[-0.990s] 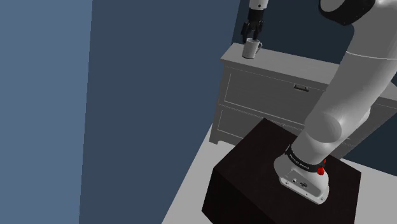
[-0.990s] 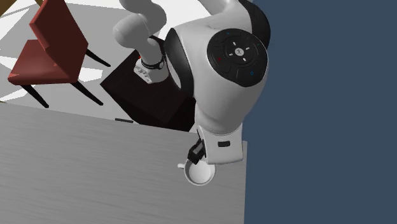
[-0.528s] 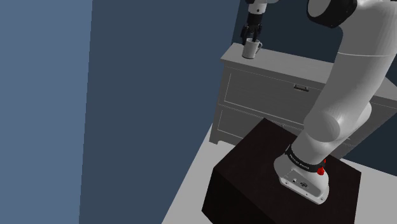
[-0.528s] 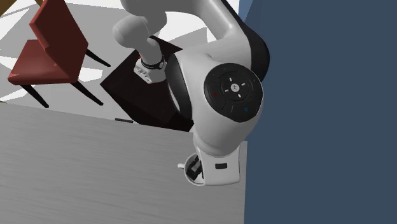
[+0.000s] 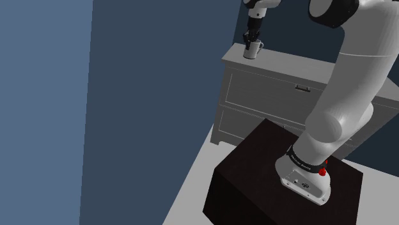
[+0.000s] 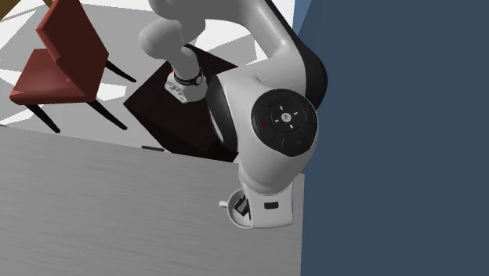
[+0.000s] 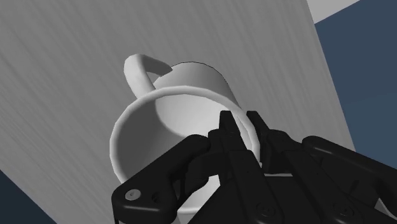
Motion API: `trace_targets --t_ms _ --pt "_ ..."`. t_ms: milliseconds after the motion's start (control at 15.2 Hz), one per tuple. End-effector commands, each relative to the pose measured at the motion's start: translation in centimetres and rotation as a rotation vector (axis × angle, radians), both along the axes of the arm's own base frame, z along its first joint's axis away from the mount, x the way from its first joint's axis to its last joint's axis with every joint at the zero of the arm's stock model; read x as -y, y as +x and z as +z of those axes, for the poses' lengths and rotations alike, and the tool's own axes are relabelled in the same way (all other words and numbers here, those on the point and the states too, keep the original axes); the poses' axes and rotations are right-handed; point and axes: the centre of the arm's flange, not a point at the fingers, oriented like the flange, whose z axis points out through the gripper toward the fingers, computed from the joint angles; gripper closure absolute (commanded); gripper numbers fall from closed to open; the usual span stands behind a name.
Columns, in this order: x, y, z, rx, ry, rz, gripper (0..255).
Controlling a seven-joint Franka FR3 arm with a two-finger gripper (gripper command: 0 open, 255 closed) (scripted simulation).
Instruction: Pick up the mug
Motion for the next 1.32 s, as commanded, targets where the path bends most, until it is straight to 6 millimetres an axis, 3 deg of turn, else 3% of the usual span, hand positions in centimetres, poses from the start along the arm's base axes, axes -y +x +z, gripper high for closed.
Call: trace_targets --t_ms 0,330,1254 --pt "0.0 0.0 0.0 0.0 0.0 0.0 255" --pt "0.1 0.0 0.0 0.0 0.0 0.0 255" --pt "0.1 0.0 7.4 0.0 0.0 0.0 255"
